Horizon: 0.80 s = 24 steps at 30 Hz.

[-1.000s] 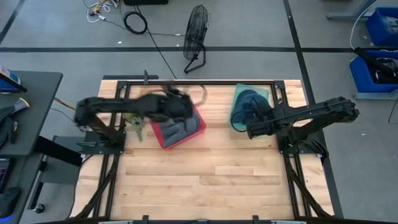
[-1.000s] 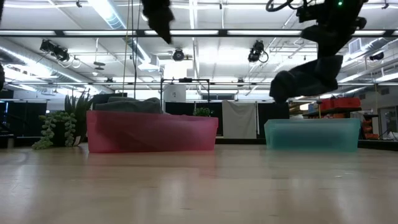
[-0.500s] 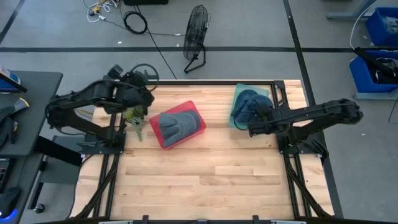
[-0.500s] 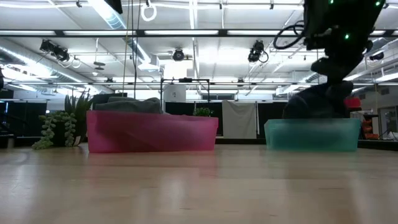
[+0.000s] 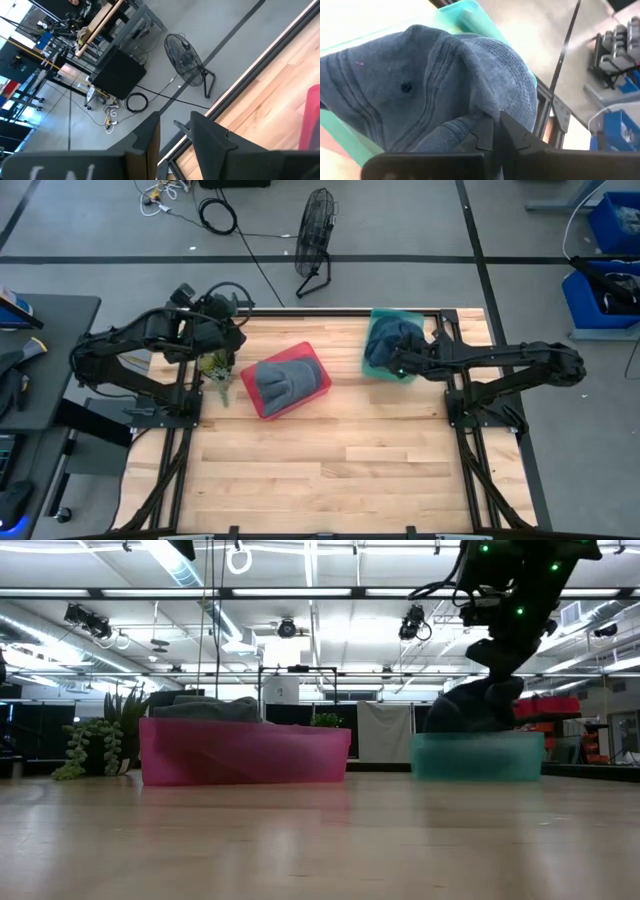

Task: Pick & Place hat
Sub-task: Put the blue cap into the green bin

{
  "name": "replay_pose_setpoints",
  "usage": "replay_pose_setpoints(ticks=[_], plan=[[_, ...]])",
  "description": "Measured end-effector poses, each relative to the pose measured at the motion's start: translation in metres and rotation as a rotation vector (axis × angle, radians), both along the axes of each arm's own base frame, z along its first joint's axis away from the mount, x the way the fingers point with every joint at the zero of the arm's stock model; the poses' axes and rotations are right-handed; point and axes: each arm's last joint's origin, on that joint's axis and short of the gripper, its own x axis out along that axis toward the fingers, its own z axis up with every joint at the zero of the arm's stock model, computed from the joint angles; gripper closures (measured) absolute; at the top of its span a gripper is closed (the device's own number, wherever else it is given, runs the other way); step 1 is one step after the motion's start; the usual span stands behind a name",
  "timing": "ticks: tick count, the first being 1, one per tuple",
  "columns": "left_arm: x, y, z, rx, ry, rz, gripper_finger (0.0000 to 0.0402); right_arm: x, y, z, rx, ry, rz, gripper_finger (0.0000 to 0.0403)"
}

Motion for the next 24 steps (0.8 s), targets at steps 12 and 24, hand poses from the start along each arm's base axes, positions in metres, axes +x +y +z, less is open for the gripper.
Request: replay_pose_setpoints(ticks=[12, 24], plan=[[-0.001, 0.0, -0.001, -0.002, 0.014, 0.001, 0.0291, 0.002, -0.006, 0.003, -0.127, 0.012, -0.021, 0.0394], [-0.001, 0.0, -0.001, -0.002, 0.014, 0.001, 0.0291, -0.014, -0.024, -0.066, 0.109, -0.013, 0.018, 0.0391]])
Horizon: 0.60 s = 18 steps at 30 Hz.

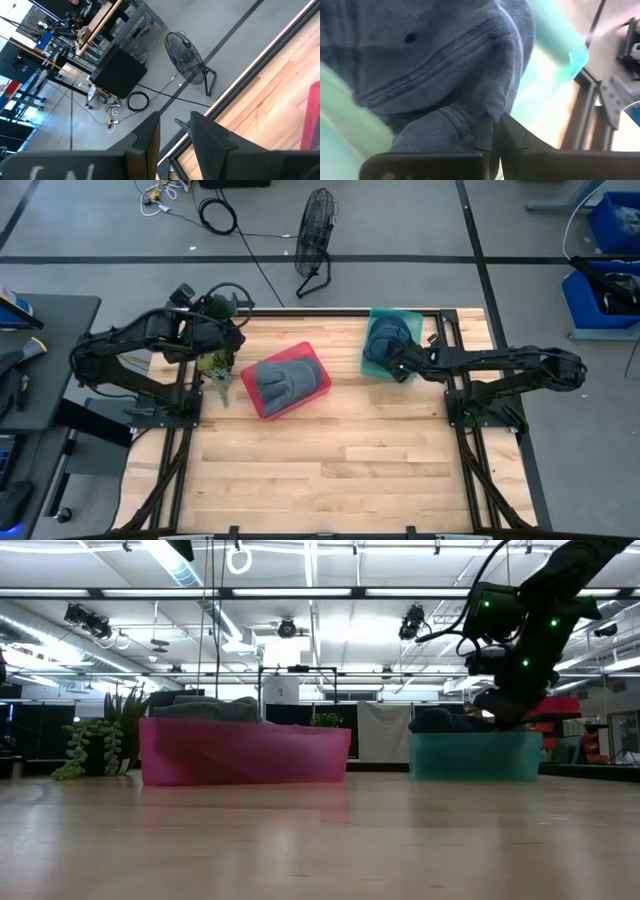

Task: Pick & Place hat
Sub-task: Put the blue cap into the green bin, then return to Home Position

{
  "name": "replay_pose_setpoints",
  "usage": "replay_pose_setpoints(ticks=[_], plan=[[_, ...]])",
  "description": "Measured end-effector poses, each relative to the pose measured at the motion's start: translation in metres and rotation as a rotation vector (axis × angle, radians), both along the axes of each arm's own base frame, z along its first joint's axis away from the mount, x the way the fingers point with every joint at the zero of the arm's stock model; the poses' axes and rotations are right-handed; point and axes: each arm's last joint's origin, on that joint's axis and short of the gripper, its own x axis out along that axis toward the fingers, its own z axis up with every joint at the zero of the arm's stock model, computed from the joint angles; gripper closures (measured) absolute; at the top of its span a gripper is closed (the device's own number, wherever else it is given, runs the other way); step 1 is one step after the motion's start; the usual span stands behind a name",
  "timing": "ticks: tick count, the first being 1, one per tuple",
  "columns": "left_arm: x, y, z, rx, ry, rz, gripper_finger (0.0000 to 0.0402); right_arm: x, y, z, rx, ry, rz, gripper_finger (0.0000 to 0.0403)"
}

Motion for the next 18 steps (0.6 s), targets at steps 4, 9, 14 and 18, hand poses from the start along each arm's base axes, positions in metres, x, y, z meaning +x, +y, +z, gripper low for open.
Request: replay_pose_setpoints(ticks=[4, 9, 14, 18], plan=[[0.0, 0.0, 0.0, -0.001, -0.004, 0.002, 0.0291, -0.001, -0.001, 0.0, -0.049, 0.059, 0.019, 0.037], [0.0, 0.0, 0.0, -0.001, -0.008, 0.003, 0.0291, -0.001, -0.001, 0.0, -0.02, 0.063, 0.053, 0.032], [0.0, 0.0, 0.0, -0.002, -0.008, 0.003, 0.0291, 0.005, -0.002, 0.018, 0.01, 0.028, 0.024, 0.0268], [0.0, -0.002, 0.0, -0.004, -0.017, -0.005, 0.0291, 0.016, -0.001, 0.059, 0.063, 0.016, 0.066, 0.0241]])
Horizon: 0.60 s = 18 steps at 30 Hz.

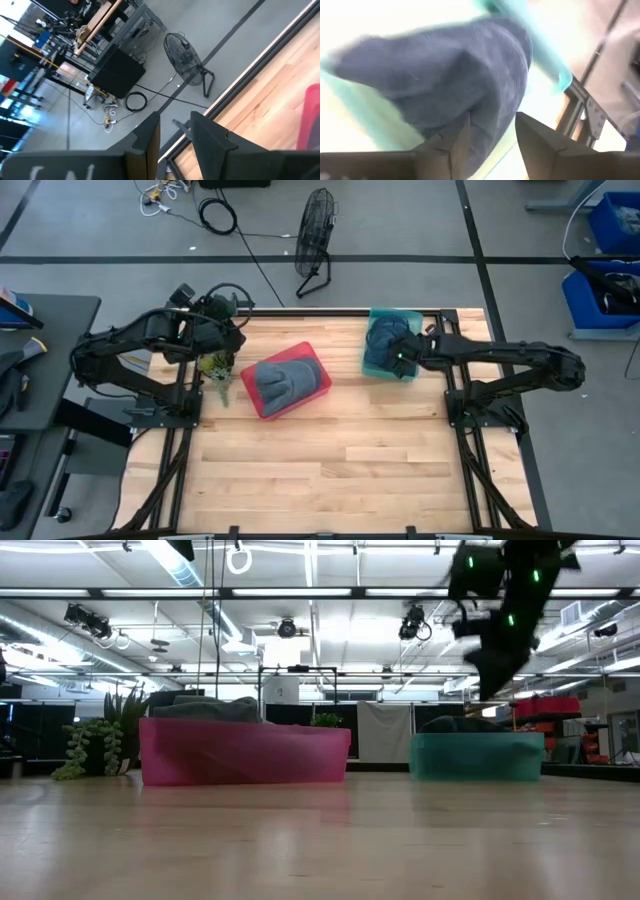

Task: Pick & Place hat
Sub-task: Return to Home Position

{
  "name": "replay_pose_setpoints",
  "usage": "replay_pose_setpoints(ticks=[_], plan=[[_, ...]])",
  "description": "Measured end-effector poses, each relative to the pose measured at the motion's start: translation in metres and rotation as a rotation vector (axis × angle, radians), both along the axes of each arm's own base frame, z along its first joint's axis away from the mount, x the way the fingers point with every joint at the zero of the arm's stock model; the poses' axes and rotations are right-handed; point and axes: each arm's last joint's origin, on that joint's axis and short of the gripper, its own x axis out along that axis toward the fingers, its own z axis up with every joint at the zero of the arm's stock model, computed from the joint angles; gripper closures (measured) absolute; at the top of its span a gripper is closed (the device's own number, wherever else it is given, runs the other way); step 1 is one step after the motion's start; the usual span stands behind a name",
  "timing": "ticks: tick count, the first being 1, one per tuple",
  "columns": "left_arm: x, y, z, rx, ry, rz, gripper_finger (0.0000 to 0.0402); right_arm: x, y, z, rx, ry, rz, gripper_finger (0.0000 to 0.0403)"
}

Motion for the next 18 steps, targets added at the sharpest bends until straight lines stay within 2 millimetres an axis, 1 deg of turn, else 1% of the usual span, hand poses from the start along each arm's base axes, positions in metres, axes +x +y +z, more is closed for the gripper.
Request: replay_pose_setpoints(ticks=[3, 5, 8, 10, 11, 13, 16, 18], plan=[[-0.006, -0.005, 0.001, -0.015, -0.051, 0.002, 0.0291, 0.005, 0.004, 0.044, 0.043, -0.031, 0.036, 0.0229], [-0.013, -0.01, 0.002, -0.028, -0.08, 0.002, 0.0291, 0.006, 0.01, 0.073, 0.03, -0.09, 0.053, 0.0227], [-0.022, -0.02, 0.0, -0.037, -0.129, -0.026, 0.0291, -0.001, 0.023, 0.111, -0.069, -0.194, 0.133, 0.0225], [-0.031, -0.029, -0.006, -0.053, -0.154, -0.081, 0.0291, -0.011, 0.033, 0.126, -0.116, -0.267, 0.192, 0.0225], [-0.037, -0.033, -0.01, -0.061, -0.181, -0.107, 0.0291, -0.018, 0.038, 0.132, -0.124, -0.309, 0.217, 0.0225], [-0.049, -0.042, -0.022, -0.089, -0.236, -0.155, 0.0291, -0.034, 0.048, 0.135, -0.128, -0.372, 0.264, 0.0225], [-0.063, -0.053, -0.047, -0.096, -0.317, -0.246, 0.0291, -0.054, 0.058, 0.124, -0.137, -0.464, 0.34, 0.0225], [-0.069, -0.06, -0.064, -0.079, -0.402, -0.301, 0.0291, -0.06, 0.064, 0.111, -0.14, -0.556, 0.41, 0.0225]])
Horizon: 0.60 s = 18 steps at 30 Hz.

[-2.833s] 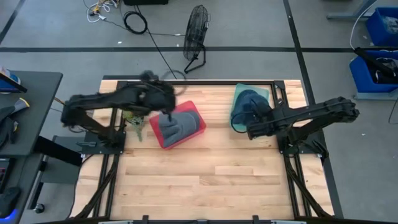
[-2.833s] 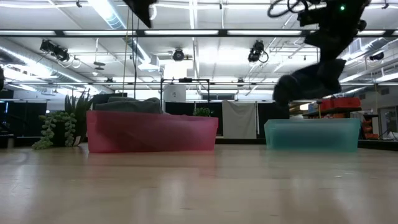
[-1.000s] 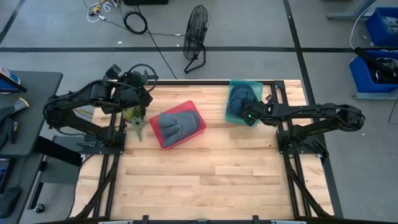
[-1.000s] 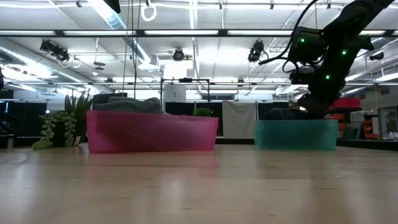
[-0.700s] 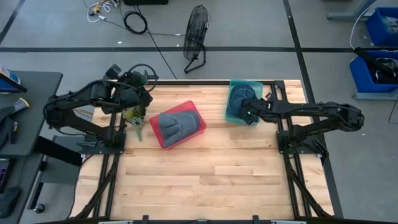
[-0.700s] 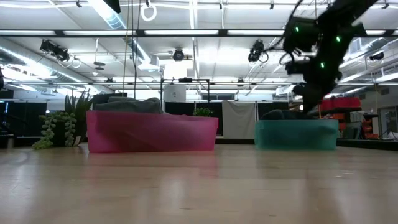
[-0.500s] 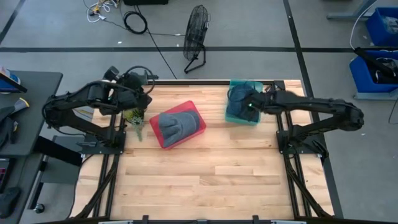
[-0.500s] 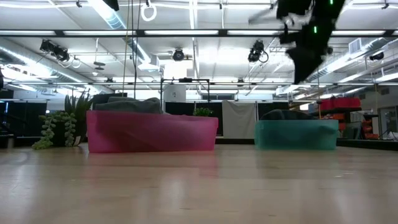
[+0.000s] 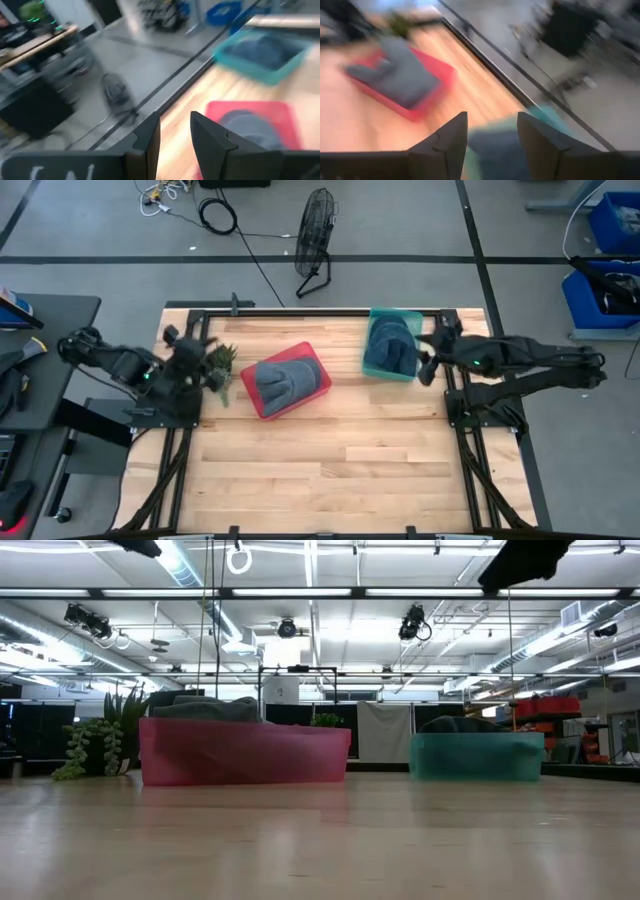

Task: Pick & Place hat
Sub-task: Return to Home Position

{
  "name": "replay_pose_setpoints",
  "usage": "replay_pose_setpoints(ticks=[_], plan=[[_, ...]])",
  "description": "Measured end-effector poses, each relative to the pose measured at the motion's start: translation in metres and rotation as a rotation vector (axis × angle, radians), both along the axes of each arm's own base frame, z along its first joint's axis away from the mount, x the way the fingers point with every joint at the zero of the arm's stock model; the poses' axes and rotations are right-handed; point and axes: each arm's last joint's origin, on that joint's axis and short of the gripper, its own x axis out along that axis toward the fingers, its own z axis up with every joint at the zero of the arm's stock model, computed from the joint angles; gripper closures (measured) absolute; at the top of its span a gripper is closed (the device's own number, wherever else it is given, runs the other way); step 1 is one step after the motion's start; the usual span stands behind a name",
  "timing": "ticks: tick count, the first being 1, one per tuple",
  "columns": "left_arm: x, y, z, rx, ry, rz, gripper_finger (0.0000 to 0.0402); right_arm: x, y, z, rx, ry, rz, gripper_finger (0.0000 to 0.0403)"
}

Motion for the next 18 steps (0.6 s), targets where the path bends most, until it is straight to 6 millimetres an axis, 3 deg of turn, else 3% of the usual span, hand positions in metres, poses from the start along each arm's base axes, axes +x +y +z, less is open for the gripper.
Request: replay_pose_setpoints(ticks=[5, 8, 14, 18], plan=[[-0.002, -0.015, -0.048, -0.024, -0.08, -0.169, 0.0291, -0.011, 0.009, -0.037, -0.053, -0.201, 0.308, 0.0225], [0.003, -0.022, -0.067, -0.07, -0.065, -0.325, 0.0291, -0.018, 0.012, -0.055, -0.098, -0.302, 0.474, 0.0225], [0.023, -0.025, -0.074, -0.093, -0.135, -0.748, 0.0291, -0.033, 0.012, -0.078, -0.13, -0.426, 0.509, 0.0225], [0.036, -0.008, -0.08, -0.052, -0.158, -0.786, 0.0291, -0.046, 0.011, -0.081, -0.132, -0.492, 0.503, 0.0225]])
